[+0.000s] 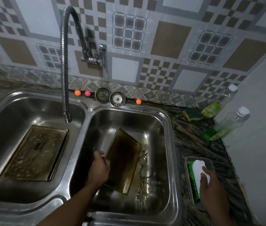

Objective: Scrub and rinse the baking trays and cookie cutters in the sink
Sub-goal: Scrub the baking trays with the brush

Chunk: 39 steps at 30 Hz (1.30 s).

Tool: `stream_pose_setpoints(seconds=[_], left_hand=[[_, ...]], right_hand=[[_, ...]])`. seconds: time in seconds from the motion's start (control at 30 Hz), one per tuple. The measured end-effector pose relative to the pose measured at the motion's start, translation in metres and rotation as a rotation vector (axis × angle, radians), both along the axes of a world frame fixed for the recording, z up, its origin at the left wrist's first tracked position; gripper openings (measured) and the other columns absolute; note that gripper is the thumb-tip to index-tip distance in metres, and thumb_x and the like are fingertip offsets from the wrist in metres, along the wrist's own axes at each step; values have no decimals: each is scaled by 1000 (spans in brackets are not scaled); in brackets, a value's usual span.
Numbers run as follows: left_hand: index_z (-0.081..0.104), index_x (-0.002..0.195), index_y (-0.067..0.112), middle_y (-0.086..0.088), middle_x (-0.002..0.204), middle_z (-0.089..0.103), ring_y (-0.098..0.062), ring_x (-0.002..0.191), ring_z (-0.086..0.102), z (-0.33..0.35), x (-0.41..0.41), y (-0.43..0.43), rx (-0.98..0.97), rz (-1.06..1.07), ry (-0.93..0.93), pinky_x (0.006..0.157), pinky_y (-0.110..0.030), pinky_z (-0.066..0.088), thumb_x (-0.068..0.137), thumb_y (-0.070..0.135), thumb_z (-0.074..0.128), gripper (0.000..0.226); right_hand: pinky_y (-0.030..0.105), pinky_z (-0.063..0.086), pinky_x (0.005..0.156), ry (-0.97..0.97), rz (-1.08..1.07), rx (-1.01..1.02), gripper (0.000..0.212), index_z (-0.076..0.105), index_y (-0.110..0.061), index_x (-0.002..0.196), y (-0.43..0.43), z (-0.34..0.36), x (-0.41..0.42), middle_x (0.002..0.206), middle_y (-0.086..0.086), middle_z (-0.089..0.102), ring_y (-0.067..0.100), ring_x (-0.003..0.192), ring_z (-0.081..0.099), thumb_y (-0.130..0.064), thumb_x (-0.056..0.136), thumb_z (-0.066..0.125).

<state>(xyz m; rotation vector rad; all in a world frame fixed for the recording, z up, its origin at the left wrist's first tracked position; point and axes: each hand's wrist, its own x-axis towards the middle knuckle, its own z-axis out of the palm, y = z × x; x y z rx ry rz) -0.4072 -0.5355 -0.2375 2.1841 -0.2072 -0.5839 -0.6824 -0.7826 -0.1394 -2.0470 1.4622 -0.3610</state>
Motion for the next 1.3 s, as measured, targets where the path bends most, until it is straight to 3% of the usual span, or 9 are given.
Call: stream_pose_setpoints(seconds=[0.1,0.2,0.43,0.53,0.63,0.77,1.0,1.2,1.3], left_hand=[[29,143,30,6,106,63,-17,93,66,15,-3,2,49,-151,-130,69,-32,53,92,19,62,61],[52,123,25,0,112,61,-21,99,64,32,-7,4,62,-231,-265,81,-37,52,93,14,56,32],[43,108,30,6,88,65,-12,75,66,82,-6,20,-179,-234,-301,69,-49,56,98,15,47,19],[24,146,41,26,108,61,4,82,61,115,-6,21,-348,-221,-355,77,-24,55,99,8,45,62],[13,154,36,25,130,45,18,108,47,146,-5,22,-425,-271,-510,92,0,34,95,-5,44,79],[29,152,30,1,115,52,-3,102,52,177,5,24,-499,-304,-604,90,-4,36,90,-10,47,75],[28,152,24,15,125,48,12,117,44,208,16,39,-577,-387,-598,99,-2,29,91,-6,51,72],[27,152,24,28,141,37,10,132,37,213,42,50,-670,-326,-527,106,-7,28,94,9,45,63],[25,152,28,37,139,36,16,131,34,210,47,52,-672,-303,-485,103,-3,26,97,20,47,60]], right_hand=[[40,46,84,8,1,1,34,51,-19,132,2,3,0,136,13,54,35,113,56,-28,100,42],[43,48,89,-12,19,-21,35,51,-16,133,5,6,-3,138,13,52,35,116,55,-27,101,41],[44,44,95,-218,-21,-156,36,52,-11,133,18,50,7,139,15,51,35,122,50,-25,101,41],[39,43,93,-391,27,-216,32,54,-12,130,39,85,41,135,13,54,31,119,52,-20,100,45],[32,42,89,-544,127,-236,30,55,-15,128,69,114,93,130,4,56,20,113,52,-18,100,47],[26,42,89,-644,278,-241,31,52,-20,131,109,138,159,130,-6,54,10,114,50,-23,102,43],[23,39,77,-697,36,-263,32,50,-19,132,140,165,227,134,3,57,22,114,57,-24,102,40],[23,46,93,-704,398,-333,30,56,-21,128,184,151,240,131,-9,59,3,117,53,-26,100,45],[22,46,92,-656,347,-373,29,60,-20,126,175,138,224,127,-10,61,3,117,55,-21,99,48]])
